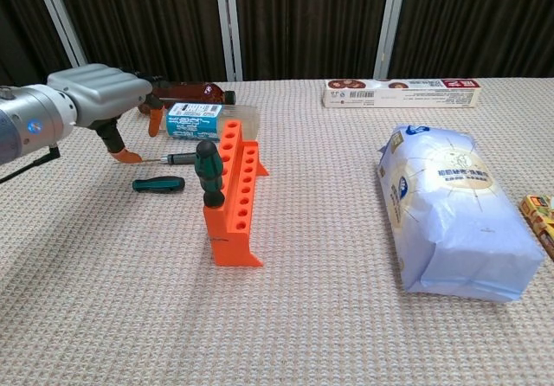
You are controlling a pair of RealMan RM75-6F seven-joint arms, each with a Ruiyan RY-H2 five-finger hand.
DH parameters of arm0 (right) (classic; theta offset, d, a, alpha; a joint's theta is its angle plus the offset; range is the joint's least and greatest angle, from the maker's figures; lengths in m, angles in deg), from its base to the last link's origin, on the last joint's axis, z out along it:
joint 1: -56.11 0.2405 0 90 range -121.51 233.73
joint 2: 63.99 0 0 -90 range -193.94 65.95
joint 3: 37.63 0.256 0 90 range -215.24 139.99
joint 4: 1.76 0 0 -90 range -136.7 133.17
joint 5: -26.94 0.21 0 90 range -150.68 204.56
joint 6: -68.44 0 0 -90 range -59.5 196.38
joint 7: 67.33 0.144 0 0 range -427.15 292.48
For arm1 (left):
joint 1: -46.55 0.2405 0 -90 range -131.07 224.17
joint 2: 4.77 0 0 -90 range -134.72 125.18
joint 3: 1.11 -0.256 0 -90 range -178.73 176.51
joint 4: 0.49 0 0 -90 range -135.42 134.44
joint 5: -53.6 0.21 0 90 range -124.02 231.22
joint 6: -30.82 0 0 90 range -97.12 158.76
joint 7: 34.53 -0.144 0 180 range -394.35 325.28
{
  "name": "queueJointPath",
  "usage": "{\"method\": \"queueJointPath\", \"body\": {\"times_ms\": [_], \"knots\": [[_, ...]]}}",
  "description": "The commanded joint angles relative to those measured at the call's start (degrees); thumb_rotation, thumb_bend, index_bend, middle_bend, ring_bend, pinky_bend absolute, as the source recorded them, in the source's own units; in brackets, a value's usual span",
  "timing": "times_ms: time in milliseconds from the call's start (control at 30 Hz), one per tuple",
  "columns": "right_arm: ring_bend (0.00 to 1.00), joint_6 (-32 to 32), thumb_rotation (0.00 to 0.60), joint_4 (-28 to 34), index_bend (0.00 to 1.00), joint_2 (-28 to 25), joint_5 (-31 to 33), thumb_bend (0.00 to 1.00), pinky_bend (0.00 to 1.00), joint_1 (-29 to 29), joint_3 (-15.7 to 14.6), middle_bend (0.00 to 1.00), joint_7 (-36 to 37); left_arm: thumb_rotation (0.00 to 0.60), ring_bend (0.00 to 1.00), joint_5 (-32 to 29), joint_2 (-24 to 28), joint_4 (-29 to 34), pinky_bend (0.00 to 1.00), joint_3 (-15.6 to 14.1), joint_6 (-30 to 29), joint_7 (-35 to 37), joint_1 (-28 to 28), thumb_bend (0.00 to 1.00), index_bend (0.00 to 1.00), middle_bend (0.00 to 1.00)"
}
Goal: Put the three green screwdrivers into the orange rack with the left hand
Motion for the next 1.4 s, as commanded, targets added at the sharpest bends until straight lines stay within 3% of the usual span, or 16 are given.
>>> {"method": "queueJointPath", "body": {"times_ms": [33, 267, 767, 900, 1400], "knots": [[0.0, 0.0, 0.6, -0.1, 0.0, 0.07, 0.08, 0.0, 0.0, -0.04, 0.02, 0.0, 0.14, 0.6, 0.0, -1.15, -2.61, -2.57, 0.0, -1.06, -0.83, -2.49, -1.41, 0.21, 0.43, 0.0], [0.0, -0.04, 0.6, -0.4, 0.0, 0.14, 0.1, 0.0, 0.0, -0.13, 0.04, 0.0, 0.45, 0.6, 0.0, -0.44, -6.27, -6.11, 0.0, -2.75, -1.53, -5.47, -2.18, 0.24, 0.43, 0.0], [0.0, 0.07, 0.6, -1.2, 0.0, 0.27, 0.4, 0.0, 0.0, -0.41, -0.01, 0.0, 1.26, 0.6, 0.0, -0.94, -10.82, -9.34, 0.0, -3.18, -0.01, -5.92, -2.91, 0.26, 0.44, 0.0], [0.0, 0.13, 0.6, -1.47, 0.0, 0.32, 0.53, 0.0, 0.0, -0.52, -0.03, 0.0, 1.58, 0.6, 0.0, -1.35, -11.88, -10.23, 0.0, -2.98, 0.17, -6.68, -3.3, 0.3, 0.44, 0.0], [0.0, 0.31, 0.6, -1.97, 0.0, 0.4, 0.73, 0.0, 0.0, -0.69, 0.01, 0.0, 2.09, 0.6, 0.0, -4.53, -12.24, -10.21, 0.0, -2.73, 0.82, -9.59, -3.66, 0.33, 0.45, 0.0]]}}
